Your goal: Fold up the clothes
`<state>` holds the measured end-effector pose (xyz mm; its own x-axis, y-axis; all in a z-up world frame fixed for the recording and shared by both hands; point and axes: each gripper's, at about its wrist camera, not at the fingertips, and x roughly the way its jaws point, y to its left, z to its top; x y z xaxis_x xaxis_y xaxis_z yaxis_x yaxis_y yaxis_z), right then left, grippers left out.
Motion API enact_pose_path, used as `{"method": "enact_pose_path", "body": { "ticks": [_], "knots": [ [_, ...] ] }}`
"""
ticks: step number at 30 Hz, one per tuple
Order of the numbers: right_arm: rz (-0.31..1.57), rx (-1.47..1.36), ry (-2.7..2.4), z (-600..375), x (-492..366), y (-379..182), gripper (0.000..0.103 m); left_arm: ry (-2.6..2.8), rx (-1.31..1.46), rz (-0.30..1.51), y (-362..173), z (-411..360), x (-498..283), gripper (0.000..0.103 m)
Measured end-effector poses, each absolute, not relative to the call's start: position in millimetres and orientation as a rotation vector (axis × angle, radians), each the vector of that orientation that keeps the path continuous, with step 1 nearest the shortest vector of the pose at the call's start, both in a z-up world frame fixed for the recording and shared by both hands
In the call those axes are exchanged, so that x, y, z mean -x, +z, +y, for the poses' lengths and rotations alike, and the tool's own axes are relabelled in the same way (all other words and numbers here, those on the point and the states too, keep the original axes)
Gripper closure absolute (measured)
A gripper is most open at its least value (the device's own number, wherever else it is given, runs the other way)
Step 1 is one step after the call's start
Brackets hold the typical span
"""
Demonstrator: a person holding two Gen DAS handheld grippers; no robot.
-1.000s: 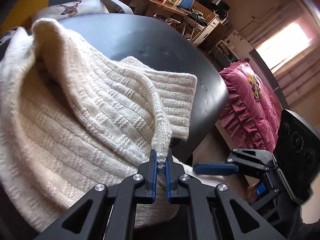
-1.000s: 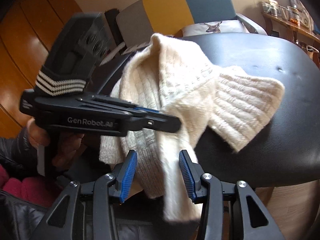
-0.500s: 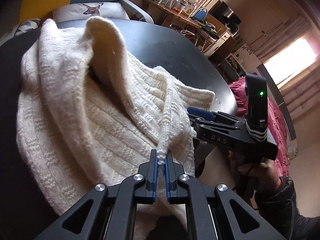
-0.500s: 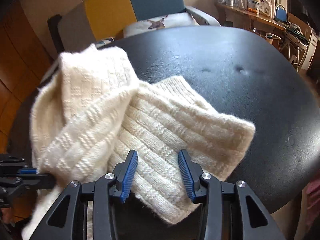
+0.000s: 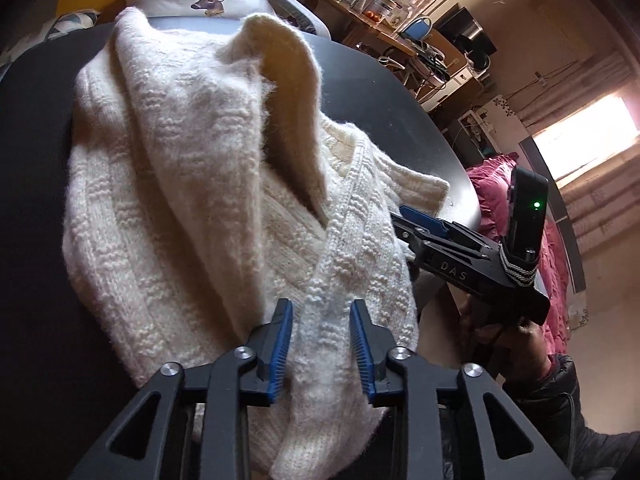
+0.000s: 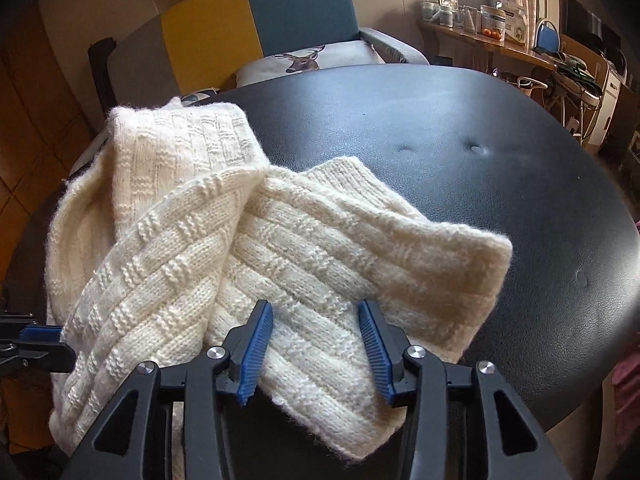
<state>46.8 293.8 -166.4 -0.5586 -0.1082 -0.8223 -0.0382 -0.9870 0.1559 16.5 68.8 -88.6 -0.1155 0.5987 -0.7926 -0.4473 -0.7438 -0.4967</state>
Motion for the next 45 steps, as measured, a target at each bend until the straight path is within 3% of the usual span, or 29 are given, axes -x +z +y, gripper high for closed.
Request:
{"method": "enact_pose_path", "body": {
  "ticks": [1,2,3,4,5,9,19,29,45],
  "knots": [
    [-0.241,-1.456,-2.728,292.8,-45.9,-166.5,0.054,1.93,1.456,-0.164,-88.2,70.4,-17.9,0.054],
    [-0.245,-1.456,-2.726,292.3,-45.0,-166.7,0.053,1.935,1.45,-0.154,-87.7,72.1,-19.3,0.056],
    [-0.249,-1.456,-2.724,291.7,-44.1,-166.9,0.052,1.939,1.444,-0.144,-87.2,73.7,-20.6,0.066],
    [-0.253,-1.457,-2.722,291.2,-43.3,-167.1,0.05,1.944,1.439,-0.134,-86.8,75.3,-22.0,0.091],
    [-0.256,-1.455,-2.72,290.8,-42.9,-167.2,0.049,1.949,1.433,-0.124,-86.3,76.9,-23.4,0.097],
    [-0.228,-1.444,-2.722,287.2,-42.4,-167.9,0.046,1.976,1.411,-0.119,-84.2,77.1,-26.7,0.097],
    [-0.132,-1.458,-2.73,276.7,-37.3,-169.5,0.042,2.253,1.223,-0.413,-24.4,-25.4,-9.9,0.098],
    [-0.105,-1.471,-2.743,271.9,-32.2,-172.0,0.04,2.521,1.308,-0.449,-27.6,-145.8,4.9,0.098],
    [-0.058,-1.518,-2.762,262.1,-22.4,-171.8,0.036,2.622,1.551,-0.524,-87.2,-223.9,0.3,0.097]
  ]
}}
